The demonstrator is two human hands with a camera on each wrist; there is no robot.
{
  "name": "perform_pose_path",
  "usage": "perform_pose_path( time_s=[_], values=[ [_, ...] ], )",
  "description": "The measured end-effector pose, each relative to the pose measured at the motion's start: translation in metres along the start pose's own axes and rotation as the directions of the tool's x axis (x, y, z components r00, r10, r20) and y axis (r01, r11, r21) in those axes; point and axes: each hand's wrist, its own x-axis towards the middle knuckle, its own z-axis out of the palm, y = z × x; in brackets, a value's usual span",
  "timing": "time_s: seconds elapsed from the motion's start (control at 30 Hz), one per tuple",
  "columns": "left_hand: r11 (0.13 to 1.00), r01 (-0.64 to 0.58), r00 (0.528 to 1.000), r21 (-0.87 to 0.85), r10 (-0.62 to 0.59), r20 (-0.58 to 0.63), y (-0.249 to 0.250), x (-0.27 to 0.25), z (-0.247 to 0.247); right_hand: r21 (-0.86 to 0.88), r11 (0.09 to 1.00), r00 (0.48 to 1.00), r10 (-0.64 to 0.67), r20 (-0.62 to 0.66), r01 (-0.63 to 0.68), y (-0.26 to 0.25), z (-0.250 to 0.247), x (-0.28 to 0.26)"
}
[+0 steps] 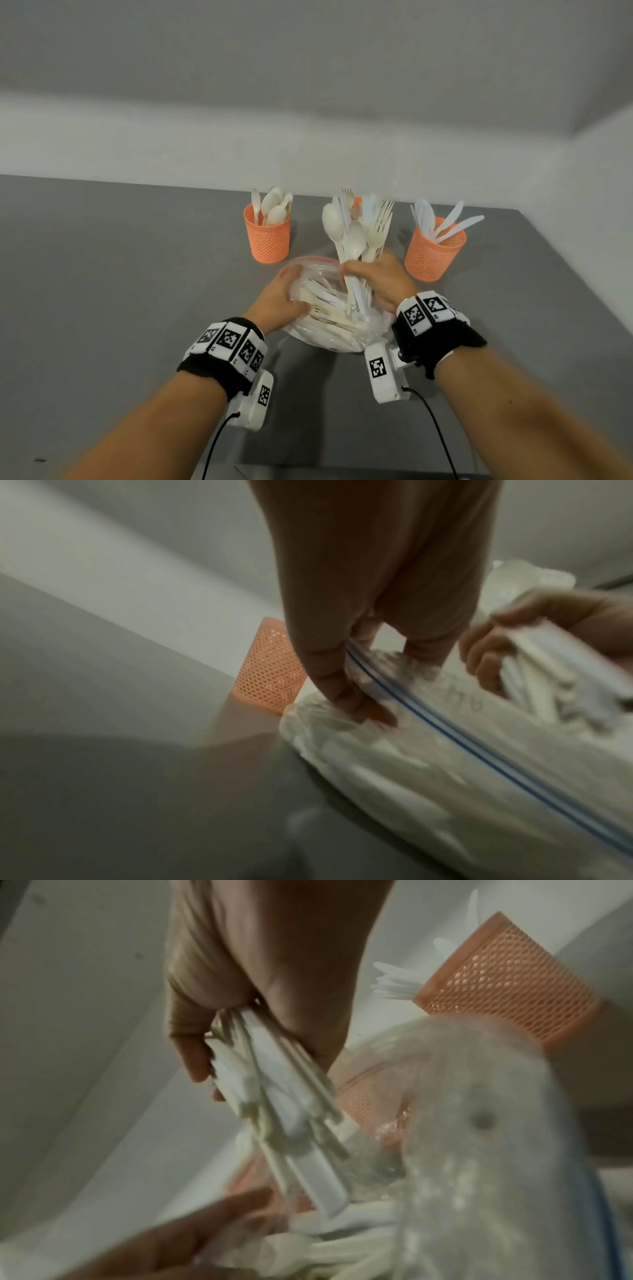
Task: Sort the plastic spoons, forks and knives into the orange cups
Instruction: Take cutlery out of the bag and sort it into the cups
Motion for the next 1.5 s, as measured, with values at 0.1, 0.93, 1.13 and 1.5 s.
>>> perform_pose_path(
  time_s=[0.1,0.93,1.13,1.5],
  values=[
    [0.995,0.091,0.995,-0.034,-0.089,0.039,-0.004,0.007,-0.003,0.167,0.984,0.997,0.046,0.059,-0.055,-0.005,-0.001,-0.001],
    [0.374,0.112,0.991,-0.92,-0.114,0.074,0.061,0.01,-0.021,-0.159,0.982,0.961,0.141,0.238,-0.104,-0.022,0.043,-0.014],
    [0.244,0.057,0.989,-0.968,-0.146,0.021,0.06,0.02,-0.025,-0.394,0.831,0.914,-0.402,0.062,0.392,-0.018,0.039,-0.013],
    [0.162,0.051,0.986,-0.986,-0.165,0.024,0.046,0.024,-0.031,-0.519,0.84,0.983,-0.078,0.168,0.156,-0.03,0.025,-0.005]
  ],
)
